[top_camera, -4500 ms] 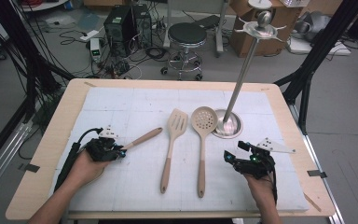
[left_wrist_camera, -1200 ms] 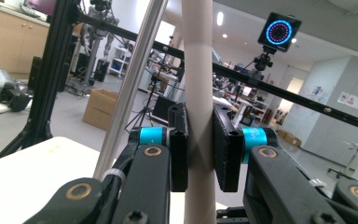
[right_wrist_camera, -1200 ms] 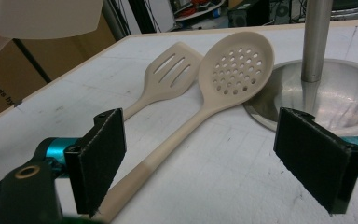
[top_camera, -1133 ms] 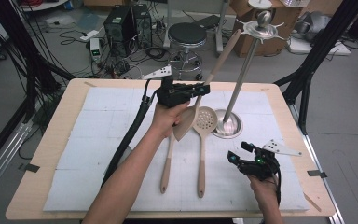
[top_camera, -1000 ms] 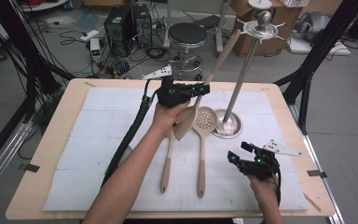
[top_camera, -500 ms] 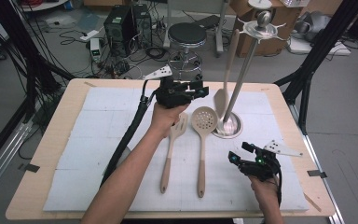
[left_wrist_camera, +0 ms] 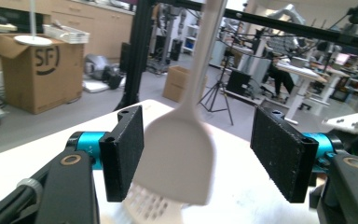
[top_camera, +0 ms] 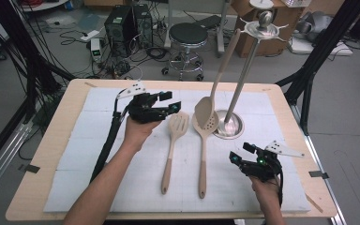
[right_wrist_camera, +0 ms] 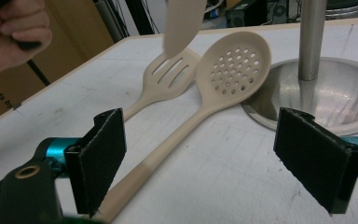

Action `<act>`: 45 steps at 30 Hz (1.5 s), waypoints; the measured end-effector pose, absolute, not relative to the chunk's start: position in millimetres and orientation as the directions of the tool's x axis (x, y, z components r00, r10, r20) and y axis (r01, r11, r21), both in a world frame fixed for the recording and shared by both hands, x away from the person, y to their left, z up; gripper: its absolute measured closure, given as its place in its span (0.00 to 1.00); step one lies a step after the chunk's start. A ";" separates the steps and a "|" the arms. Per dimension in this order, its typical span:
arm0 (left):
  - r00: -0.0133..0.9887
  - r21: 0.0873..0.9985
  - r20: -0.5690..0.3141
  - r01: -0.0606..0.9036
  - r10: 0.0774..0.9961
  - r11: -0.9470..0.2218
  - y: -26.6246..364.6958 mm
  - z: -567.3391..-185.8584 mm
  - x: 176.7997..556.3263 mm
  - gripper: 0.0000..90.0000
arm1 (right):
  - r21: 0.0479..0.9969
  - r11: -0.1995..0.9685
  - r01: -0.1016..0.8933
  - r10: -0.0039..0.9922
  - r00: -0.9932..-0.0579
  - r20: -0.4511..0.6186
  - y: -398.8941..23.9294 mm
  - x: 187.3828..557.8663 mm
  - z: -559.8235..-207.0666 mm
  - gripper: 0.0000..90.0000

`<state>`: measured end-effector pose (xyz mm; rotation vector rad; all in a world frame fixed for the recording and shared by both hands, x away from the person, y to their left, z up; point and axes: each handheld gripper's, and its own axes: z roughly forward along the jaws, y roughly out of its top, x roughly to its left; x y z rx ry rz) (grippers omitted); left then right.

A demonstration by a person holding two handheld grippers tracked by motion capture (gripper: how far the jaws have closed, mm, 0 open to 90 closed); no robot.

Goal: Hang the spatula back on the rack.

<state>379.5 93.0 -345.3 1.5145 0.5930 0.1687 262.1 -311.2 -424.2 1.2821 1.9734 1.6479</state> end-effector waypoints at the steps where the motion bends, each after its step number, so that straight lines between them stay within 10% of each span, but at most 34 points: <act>1: 0.848 0.962 -0.266 0.264 0.458 0.069 98.9 -349.3 377.2 0.38 | 0.893 -0.041 0.447 0.755 -0.572 0.321 -311.0 262.0 -423.7 0.18; 45: 0.683 0.939 -0.263 0.342 0.682 0.020 222.1 -433.2 306.8 0.33 | 0.891 -0.035 0.453 0.755 -0.572 0.321 -307.1 264.9 -424.9 0.18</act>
